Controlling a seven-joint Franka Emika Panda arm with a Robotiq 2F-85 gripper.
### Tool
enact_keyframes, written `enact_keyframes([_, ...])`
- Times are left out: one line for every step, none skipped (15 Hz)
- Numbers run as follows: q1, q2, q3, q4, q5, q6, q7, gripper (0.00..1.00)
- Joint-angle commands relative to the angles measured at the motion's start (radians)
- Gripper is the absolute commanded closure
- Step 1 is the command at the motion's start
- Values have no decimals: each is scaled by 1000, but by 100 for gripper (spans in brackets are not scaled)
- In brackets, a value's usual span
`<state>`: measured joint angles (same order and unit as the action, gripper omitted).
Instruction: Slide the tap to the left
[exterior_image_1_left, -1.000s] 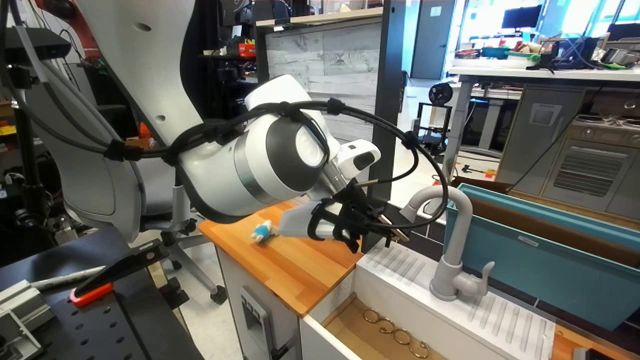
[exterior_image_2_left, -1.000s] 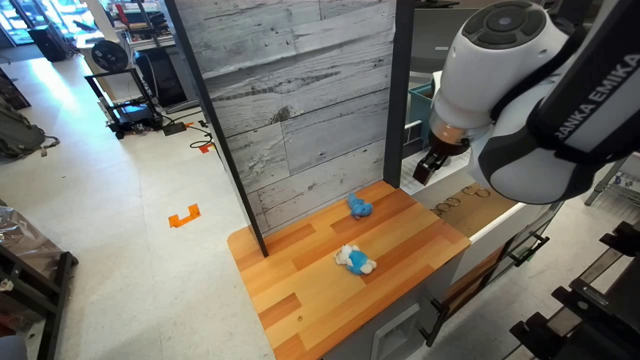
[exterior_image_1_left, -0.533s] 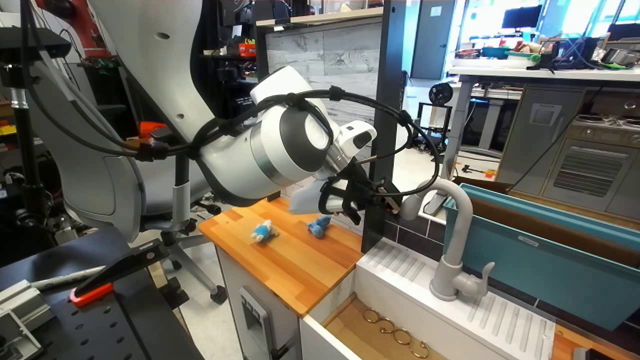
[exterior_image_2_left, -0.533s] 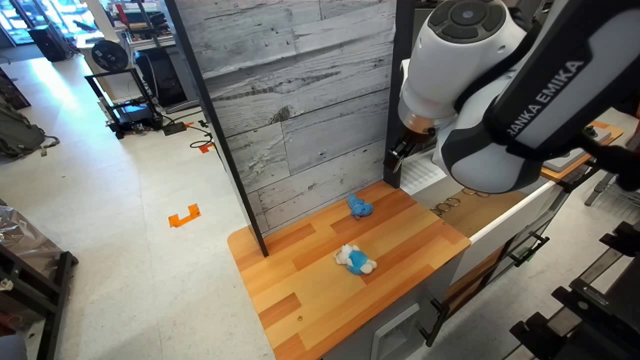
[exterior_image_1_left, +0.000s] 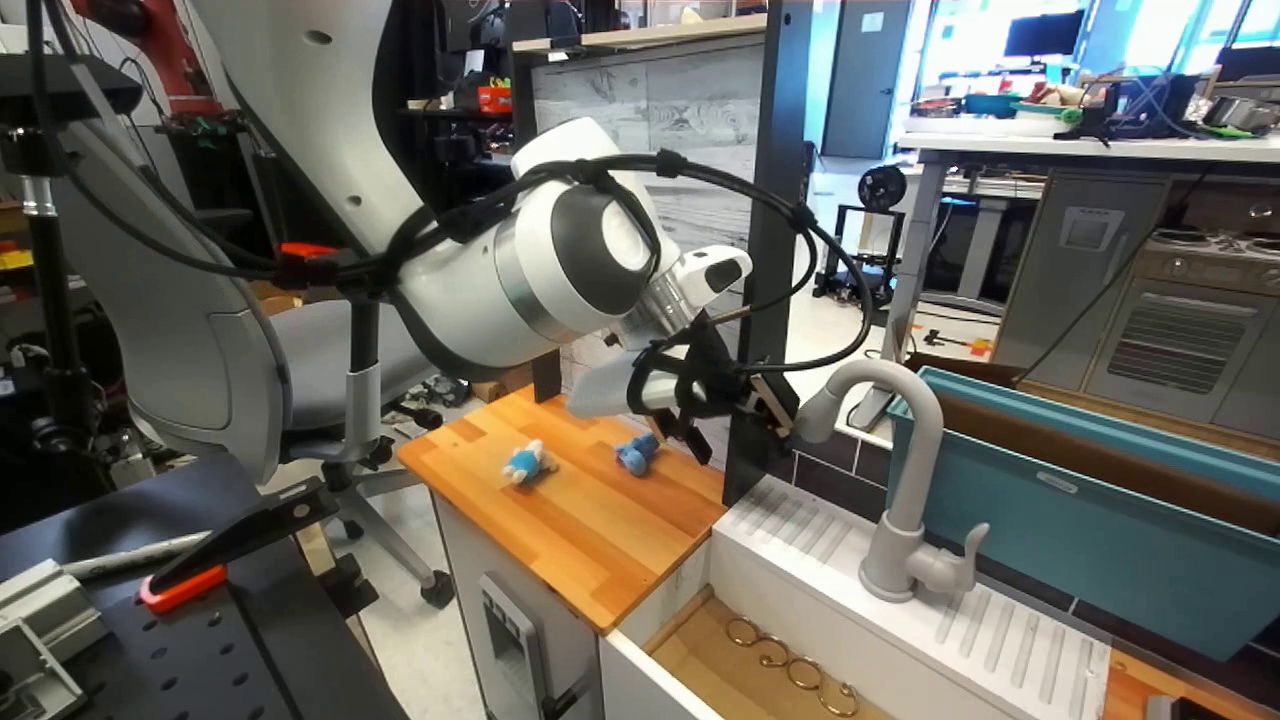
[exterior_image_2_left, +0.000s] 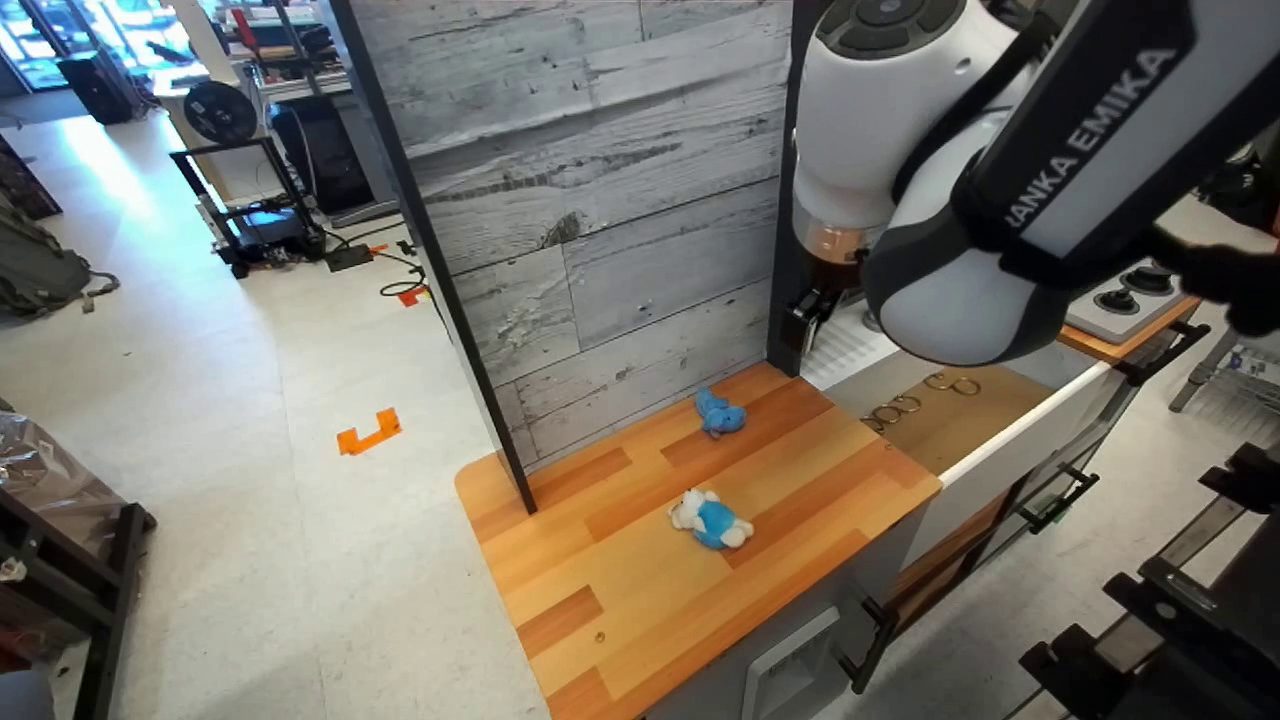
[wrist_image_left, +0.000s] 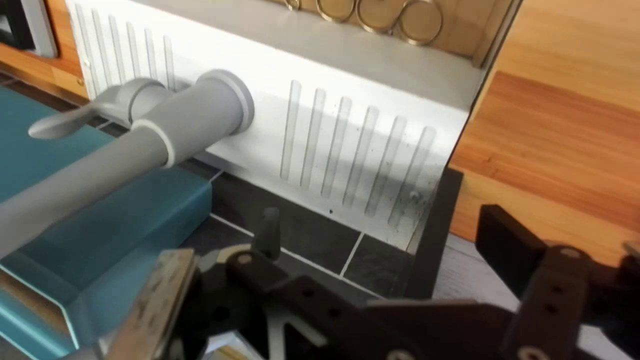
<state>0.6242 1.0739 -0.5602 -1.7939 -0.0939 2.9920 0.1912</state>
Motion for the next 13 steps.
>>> enact_keyframes([-74,-200,106,-96,-51,-206,-87,0])
enact_keyframes([-101,-245,137,-113,-60,-262,-101,0])
enact_keyframes([-126,-287,165,-126,-71,-326,-106,0])
enact_keyframes([-166,-335,202,-146,-81,-379,-119,0])
enact_keyframes([-205,-382,238,-164,-87,-438,-126,0])
enact_keyframes([-247,-428,277,-181,-85,-495,-136,0])
enact_keyframes([-294,-470,316,-200,-76,-544,-148,0])
enact_keyframes([-335,-510,348,-218,-67,-600,-161,0])
enact_keyframes([-379,-541,379,-230,-52,-657,-172,0])
enact_keyframes([-413,-564,393,-237,-46,-727,-163,0])
enact_keyframes([-434,-577,394,-239,-63,-801,-142,0])
enact_keyframes([-453,-575,381,-243,-98,-853,-117,0])
enact_keyframes([-459,-545,418,-206,-104,-784,-115,0])
